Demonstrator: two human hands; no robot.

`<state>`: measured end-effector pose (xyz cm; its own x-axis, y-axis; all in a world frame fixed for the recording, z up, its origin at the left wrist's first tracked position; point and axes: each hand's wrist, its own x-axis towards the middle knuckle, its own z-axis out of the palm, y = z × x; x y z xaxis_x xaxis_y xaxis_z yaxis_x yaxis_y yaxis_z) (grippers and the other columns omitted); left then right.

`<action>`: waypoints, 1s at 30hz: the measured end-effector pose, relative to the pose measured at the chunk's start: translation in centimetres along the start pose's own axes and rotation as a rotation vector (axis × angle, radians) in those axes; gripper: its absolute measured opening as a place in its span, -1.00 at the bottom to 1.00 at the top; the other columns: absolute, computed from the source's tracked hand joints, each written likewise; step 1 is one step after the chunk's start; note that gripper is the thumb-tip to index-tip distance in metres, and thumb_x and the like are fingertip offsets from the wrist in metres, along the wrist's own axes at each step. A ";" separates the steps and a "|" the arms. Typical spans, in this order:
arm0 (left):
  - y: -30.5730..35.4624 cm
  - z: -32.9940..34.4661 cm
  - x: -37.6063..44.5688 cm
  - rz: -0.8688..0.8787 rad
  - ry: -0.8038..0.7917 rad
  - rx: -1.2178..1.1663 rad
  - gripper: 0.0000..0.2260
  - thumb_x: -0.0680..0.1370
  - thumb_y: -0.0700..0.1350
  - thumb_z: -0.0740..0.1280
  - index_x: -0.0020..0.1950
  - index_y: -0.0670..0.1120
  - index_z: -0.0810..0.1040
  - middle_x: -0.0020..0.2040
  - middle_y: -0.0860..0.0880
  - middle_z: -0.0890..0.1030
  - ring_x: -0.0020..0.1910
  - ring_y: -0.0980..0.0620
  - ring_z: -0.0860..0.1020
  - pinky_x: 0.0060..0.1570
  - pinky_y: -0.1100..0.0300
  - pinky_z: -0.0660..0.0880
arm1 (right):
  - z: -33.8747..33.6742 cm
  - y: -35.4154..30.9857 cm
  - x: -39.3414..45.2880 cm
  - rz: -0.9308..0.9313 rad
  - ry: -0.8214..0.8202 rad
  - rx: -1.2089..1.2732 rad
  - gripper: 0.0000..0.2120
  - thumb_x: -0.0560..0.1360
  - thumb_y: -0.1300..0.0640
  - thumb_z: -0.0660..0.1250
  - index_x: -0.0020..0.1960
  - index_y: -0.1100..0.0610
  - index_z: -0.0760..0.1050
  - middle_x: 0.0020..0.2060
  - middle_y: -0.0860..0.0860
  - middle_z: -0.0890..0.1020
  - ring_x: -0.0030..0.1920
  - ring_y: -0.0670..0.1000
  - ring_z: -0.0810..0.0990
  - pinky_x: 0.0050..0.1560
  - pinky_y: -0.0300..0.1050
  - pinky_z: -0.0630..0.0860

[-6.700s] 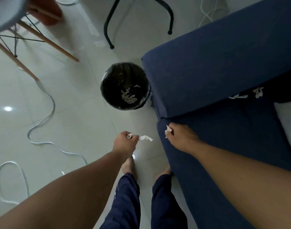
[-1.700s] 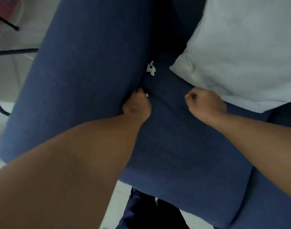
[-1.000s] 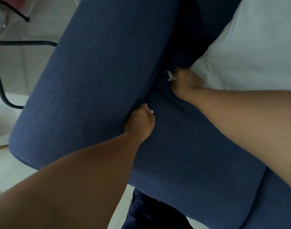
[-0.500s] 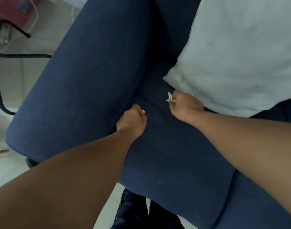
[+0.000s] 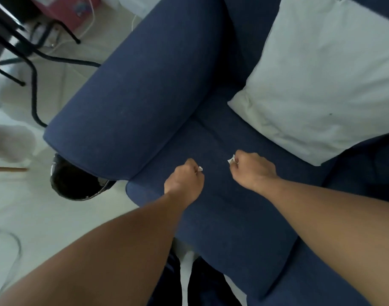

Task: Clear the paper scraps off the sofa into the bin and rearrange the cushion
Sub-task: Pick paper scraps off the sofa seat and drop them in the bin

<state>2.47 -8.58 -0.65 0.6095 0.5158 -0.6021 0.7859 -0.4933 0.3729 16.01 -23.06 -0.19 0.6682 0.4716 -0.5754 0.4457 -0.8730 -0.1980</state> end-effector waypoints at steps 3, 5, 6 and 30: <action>-2.0 0.2 -1.7 -0.029 0.003 0.014 -0.83 0.67 0.05 0.13 0.08 0.01 0.44 -0.12 0.04 0.59 -0.22 -0.01 0.57 -0.26 0.06 0.49 | 0.8 -1.3 -1.0 -0.030 -0.020 -0.026 -0.85 0.67 -0.07 0.14 -0.02 -0.06 0.38 -0.22 -0.10 0.57 -0.26 0.00 0.55 -0.27 -0.06 0.42; -3.7 0.3 -2.7 -0.065 0.011 0.004 -0.82 0.67 0.06 0.11 0.08 0.01 0.43 -0.11 0.03 0.58 -0.20 -0.05 0.57 -0.22 0.02 0.51 | 1.2 -2.4 -1.6 -0.057 -0.033 -0.051 -0.85 0.67 -0.06 0.14 -0.04 -0.06 0.37 -0.24 -0.10 0.56 -0.27 -0.02 0.55 -0.28 -0.06 0.43; -4.5 0.3 -3.1 -0.086 0.010 -0.002 -0.81 0.67 0.07 0.10 0.07 0.01 0.43 -0.10 0.02 0.58 -0.19 -0.07 0.57 -0.21 0.02 0.50 | 1.5 -3.0 -1.7 -0.072 -0.039 -0.064 -0.85 0.67 -0.06 0.14 -0.04 -0.06 0.37 -0.25 -0.10 0.57 -0.28 -0.02 0.55 -0.29 -0.06 0.43; -35.2 -7.1 -7.1 -0.381 0.167 -0.107 -0.76 0.64 0.00 0.17 0.24 -0.05 0.49 0.17 -0.11 0.61 0.12 -0.20 0.56 -0.10 0.08 0.36 | 16.8 -26.9 -7.7 -0.194 -0.275 -0.173 -0.82 0.65 -0.08 0.13 -0.09 -0.05 0.35 0.03 0.02 0.64 -0.05 0.16 0.56 -0.16 -0.04 0.42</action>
<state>-28.83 10.11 -4.46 0.2752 0.7574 -0.5921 0.9592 -0.1745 0.2226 -11.08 -5.27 -3.75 0.3865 0.5549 -0.7367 0.6585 -0.7253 -0.2008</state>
